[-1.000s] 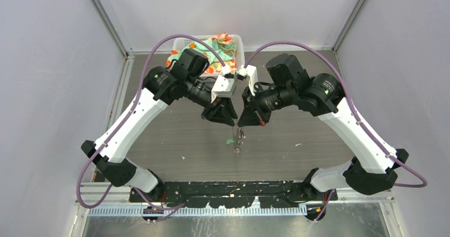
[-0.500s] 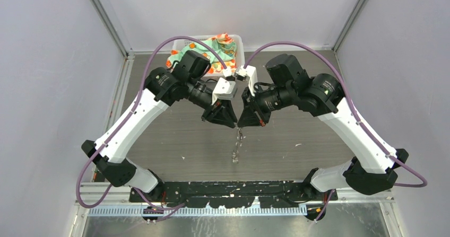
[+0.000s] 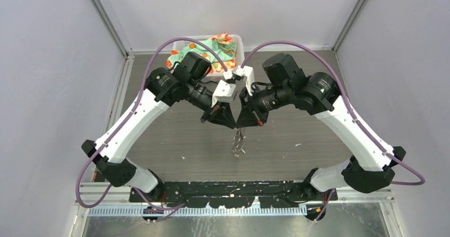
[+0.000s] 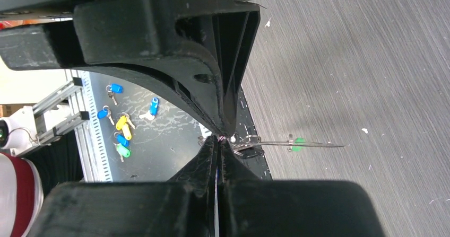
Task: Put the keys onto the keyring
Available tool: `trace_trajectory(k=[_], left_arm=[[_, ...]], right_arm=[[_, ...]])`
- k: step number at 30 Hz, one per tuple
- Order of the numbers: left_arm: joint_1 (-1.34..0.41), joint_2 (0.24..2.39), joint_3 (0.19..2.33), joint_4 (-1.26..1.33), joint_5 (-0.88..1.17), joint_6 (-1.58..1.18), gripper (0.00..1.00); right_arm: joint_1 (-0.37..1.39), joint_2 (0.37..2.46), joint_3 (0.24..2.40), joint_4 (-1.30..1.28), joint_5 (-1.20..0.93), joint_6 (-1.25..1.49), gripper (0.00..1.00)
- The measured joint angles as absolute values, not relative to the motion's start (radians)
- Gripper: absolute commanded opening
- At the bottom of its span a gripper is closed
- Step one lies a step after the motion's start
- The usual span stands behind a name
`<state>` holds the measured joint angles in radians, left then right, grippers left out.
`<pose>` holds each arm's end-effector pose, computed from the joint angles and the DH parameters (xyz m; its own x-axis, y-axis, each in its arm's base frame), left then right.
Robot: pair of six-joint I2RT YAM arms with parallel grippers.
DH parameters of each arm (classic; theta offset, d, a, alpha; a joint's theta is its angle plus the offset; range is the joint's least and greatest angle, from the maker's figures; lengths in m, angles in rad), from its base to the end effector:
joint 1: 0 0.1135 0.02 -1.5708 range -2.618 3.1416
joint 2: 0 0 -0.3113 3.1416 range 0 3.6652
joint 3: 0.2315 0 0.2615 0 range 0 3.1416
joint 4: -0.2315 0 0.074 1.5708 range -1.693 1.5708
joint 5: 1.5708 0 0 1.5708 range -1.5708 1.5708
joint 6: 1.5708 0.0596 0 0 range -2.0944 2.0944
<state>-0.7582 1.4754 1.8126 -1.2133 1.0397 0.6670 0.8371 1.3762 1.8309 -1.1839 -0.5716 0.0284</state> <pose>0.1661 -0.2280 0.4842 0.0251 0.4077 -0.9128 0.9336 -0.3361 -0.1244 0.1466 0.2107 0.5019 -0.4714 -0.4872 -0.7352 -0.8817 0.2775 0.3815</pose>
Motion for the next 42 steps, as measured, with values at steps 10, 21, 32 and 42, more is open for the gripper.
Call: trace_trajectory(k=[10,21,32,42], left_arm=[[-0.728,1.426,1.666,-1.008,1.085,0.46,0.0],[-0.622,1.317,1.369,-0.243,1.122,-0.213,0.0],[-0.623,1.248,1.37,-0.032,1.138,-0.319,0.0],[-0.655,1.248,1.37,-0.03,1.146,-0.326,0.0]], right_arm=[[0.834,1.359,1.815,-1.129,-0.535,0.08,0.37],[0.807,0.968,1.511,-0.743,-0.349,0.216,0.52],[0.805,0.831,1.276,-0.597,-0.263,0.323,0.39],[0.805,0.866,1.224,-0.506,-0.301,0.377,0.36]])
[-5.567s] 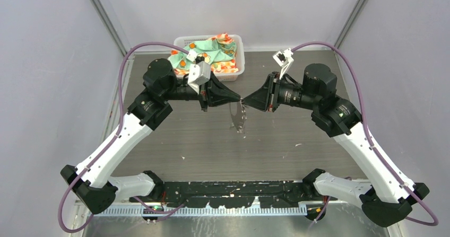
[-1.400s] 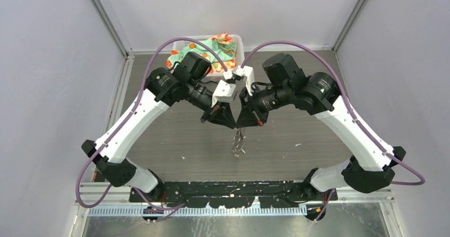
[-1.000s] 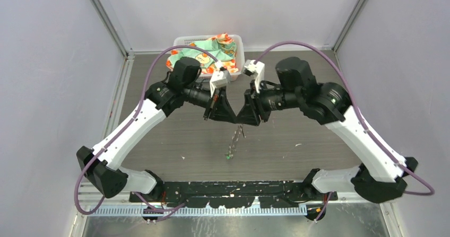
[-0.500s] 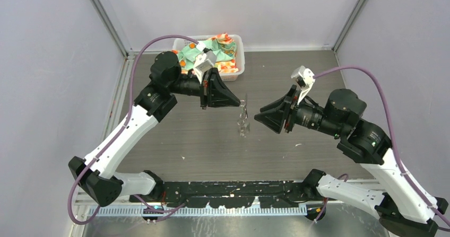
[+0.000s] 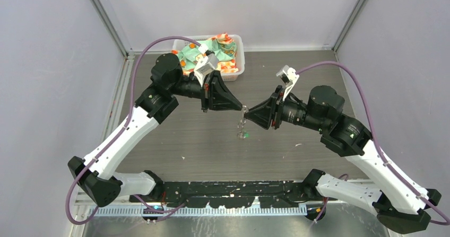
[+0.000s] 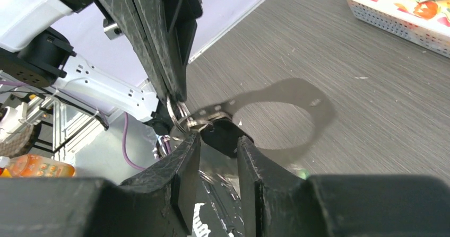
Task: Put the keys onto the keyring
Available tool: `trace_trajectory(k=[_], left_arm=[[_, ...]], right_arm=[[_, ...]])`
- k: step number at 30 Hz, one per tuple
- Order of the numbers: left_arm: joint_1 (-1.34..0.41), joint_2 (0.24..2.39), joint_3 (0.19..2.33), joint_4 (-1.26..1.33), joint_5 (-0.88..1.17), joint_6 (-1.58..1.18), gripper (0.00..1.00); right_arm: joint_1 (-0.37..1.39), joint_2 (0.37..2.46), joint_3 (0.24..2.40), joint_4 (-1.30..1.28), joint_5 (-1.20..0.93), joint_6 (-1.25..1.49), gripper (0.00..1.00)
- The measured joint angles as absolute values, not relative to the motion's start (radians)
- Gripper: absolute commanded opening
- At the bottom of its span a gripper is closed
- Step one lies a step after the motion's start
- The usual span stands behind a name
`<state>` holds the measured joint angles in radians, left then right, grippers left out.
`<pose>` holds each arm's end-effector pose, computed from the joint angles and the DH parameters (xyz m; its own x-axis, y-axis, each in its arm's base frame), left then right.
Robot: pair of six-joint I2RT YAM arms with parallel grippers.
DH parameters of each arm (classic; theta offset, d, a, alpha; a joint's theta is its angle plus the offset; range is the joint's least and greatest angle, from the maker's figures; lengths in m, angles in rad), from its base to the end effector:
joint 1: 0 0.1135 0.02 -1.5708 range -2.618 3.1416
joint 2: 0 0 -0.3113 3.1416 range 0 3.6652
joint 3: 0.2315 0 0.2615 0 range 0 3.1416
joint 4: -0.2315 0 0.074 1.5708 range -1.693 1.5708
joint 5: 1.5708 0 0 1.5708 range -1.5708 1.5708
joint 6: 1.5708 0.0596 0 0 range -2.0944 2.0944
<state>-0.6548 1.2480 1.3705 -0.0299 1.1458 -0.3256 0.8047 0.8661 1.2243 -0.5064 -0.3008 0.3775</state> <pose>0.1769 -0.2043 0.5085 -0.2410 0.0187 -0.9703 0.9431 -0.2316 -0.2387 0.1018 0.1313 0.4767 -0.4238 0.0673 -0.9033 -0.7909 0.4585 0.4052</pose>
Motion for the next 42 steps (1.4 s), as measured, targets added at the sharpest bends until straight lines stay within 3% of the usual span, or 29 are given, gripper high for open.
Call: trace_trajectory(k=[13,19,23,26,28,31,35,42], left_arm=[[-0.674,1.248,1.377,-0.041,1.183,-0.281,0.0],[-0.647,1.243,1.356,-0.069,1.184,-0.242,0.0],[-0.554,1.245,1.324,-0.119,1.175,-0.206,0.39],[-0.455,1.274,1.33,-0.233,1.161,-0.116,0.57],[-0.392,1.324,1.37,-0.387,1.132,-0.005,0.72],[-0.318,1.419,1.452,-0.616,1.073,0.147,0.87],[-0.237,1.526,1.562,-0.871,0.969,0.271,0.98],[-0.162,1.595,1.713,-1.196,0.693,0.384,1.0]], right_arm=[[0.805,0.92,1.224,-0.417,-0.355,0.402,0.28],[0.805,0.907,1.224,-0.437,-0.336,0.395,0.42],[0.805,0.881,1.184,-0.463,-0.291,0.379,0.52],[0.805,0.878,1.128,-0.483,-0.26,0.371,0.73],[0.805,0.89,1.081,-0.485,-0.251,0.377,0.78],[0.805,0.938,0.986,-0.456,-0.248,0.384,0.8],[0.841,1.098,0.892,-0.395,-0.236,0.377,0.82],[0.993,1.505,0.981,-0.339,-0.139,0.238,0.84]])
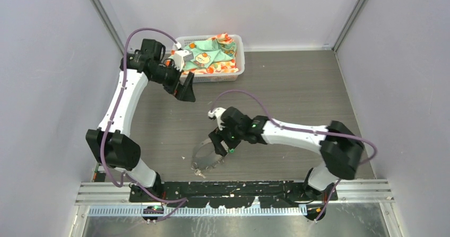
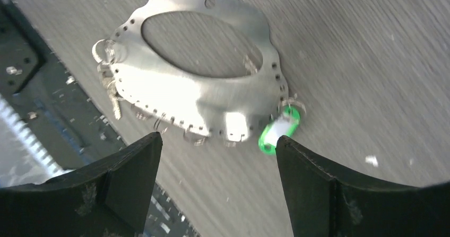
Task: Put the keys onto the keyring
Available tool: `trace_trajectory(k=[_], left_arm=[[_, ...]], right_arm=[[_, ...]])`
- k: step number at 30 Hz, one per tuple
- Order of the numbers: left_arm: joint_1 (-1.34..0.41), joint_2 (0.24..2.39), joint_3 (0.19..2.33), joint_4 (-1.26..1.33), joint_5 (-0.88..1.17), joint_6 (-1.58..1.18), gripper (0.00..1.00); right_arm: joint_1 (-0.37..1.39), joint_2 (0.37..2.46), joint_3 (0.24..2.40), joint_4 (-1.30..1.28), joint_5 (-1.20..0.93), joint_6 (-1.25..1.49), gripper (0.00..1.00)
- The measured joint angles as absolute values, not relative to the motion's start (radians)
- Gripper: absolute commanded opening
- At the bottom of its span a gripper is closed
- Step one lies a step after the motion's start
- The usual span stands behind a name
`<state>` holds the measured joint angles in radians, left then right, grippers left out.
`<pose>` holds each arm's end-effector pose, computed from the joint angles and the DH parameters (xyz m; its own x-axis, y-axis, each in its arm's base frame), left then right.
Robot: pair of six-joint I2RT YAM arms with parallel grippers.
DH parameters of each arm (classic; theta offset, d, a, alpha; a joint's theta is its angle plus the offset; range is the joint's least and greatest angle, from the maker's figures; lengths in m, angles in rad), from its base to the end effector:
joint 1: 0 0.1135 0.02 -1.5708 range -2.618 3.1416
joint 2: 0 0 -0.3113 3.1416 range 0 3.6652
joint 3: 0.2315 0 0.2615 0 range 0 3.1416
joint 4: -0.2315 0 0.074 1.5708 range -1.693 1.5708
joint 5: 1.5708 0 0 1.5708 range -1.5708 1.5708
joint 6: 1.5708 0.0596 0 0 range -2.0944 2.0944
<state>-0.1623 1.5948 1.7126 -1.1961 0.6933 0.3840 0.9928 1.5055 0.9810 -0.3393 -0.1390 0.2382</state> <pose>0.3194 -0.0909 0.4086 -0.6480 0.3981 -0.6494 0.7175 0.6051 -0.3450 0.1769 0.2863 0.2475 -0.6110 -0.5089 -0.6064 -0.7558 0.6028 0.2556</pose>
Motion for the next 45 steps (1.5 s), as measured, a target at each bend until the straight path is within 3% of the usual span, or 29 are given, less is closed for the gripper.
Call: trace_trajectory(k=[10,21,33,38,39,45], left_arm=[[-0.078,1.559,1.671,-1.28,0.487,0.381,1.0],[-0.051,1.32,1.511,-1.198,0.445,0.354,1.0],[-0.05,1.259,1.355,-1.048,0.426,0.32,1.0],[-0.05,1.218,1.276,-0.962,0.431,0.308,1.0],[-0.05,1.21,1.254,-0.94,0.433,0.302,1.0],[-0.048,1.182,1.148,-0.807,0.446,0.266,1.0]], right_arm=[[1.05,1.836,1.164,-0.298,0.031,0.144,0.83],[1.032,1.895,1.214,-0.347,0.232,0.12,0.81],[0.612,1.784,1.079,-0.345,0.31,0.18,0.8],[0.581,1.703,1.034,-0.357,0.282,0.192,0.9],[0.581,1.672,1.025,-0.354,0.271,0.194,0.99],[0.506,1.345,0.931,-0.282,0.235,0.234,1.0]])
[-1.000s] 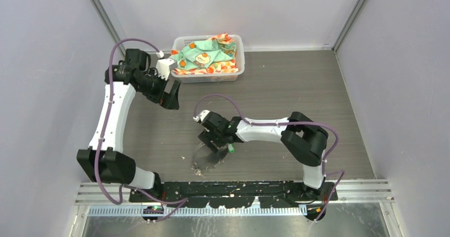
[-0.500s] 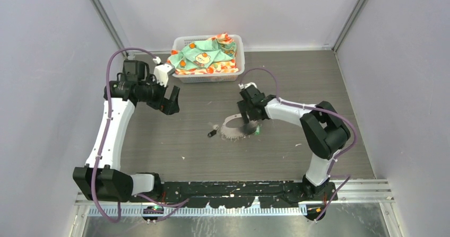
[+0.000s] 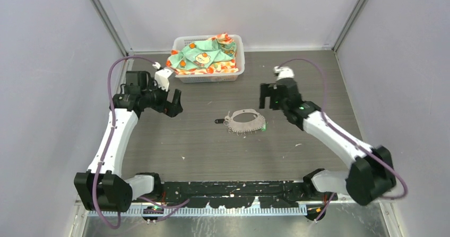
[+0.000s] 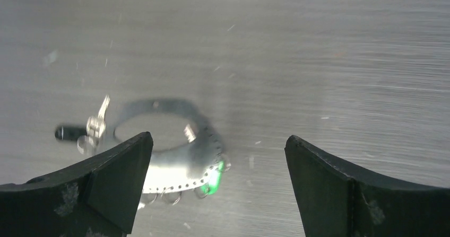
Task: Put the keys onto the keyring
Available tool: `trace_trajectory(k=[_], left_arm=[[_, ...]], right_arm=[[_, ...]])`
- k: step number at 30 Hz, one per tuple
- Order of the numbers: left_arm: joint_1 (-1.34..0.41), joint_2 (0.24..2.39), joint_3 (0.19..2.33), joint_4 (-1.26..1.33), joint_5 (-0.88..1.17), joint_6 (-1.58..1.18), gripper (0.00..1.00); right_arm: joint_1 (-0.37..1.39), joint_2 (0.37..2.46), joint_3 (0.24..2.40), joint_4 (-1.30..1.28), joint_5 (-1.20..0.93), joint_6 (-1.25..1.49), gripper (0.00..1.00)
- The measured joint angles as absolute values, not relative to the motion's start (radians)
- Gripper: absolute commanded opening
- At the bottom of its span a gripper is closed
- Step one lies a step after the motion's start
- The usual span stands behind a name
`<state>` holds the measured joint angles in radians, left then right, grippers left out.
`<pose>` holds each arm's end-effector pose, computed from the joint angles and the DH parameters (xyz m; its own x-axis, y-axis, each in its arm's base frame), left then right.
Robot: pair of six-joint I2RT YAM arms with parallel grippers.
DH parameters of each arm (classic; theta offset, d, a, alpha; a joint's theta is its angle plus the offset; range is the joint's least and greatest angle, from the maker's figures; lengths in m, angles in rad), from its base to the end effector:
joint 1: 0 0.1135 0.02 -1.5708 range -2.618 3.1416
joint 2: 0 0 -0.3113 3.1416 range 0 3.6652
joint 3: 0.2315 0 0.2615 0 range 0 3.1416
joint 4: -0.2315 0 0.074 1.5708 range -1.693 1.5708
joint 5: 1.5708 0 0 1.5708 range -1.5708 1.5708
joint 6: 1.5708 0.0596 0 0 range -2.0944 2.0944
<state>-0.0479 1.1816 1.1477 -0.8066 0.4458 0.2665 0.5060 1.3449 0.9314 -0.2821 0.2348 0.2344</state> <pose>0.2420 -0.0373 0.3577 -0.6308 0.2681 -0.7281 0.5148 0.8467 -0.1342 0.2768 0.1375 0.2850 -0.6184 -0.0844 -0.7813 -0.1763 0.9838 0.0333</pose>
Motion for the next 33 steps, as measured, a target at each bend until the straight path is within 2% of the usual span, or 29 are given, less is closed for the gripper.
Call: trace_trajectory(k=[5,11,16,22,27,33], left_arm=[[0.007,1.179,1.053,-0.622,0.477,0.231,1.0],[0.098,1.237,0.717,-0.237,0.501,0.171,1.0],[0.097,1.297,0.54,0.058,0.524,0.113,1.0],[0.098,1.4,0.4,0.5,0.56,-0.01,1.0],[0.099,1.392,0.324,0.689,0.566,-0.063,1.0],[0.1,1.285,0.188,0.858,0.525,-0.025,1.0]], right_arm=[[0.359,1.06,0.759,-0.144,0.359,0.272,1.0],[0.262,0.978,0.535,0.006,0.549,0.256,1.0],[0.194,1.047,0.442,0.16,0.64,0.236,1.0],[0.16,1.245,0.405,0.431,0.65,0.186,1.0],[0.153,1.415,0.351,0.664,0.65,0.15,1.0],[0.153,1.513,0.286,0.906,0.641,0.123,1.0]])
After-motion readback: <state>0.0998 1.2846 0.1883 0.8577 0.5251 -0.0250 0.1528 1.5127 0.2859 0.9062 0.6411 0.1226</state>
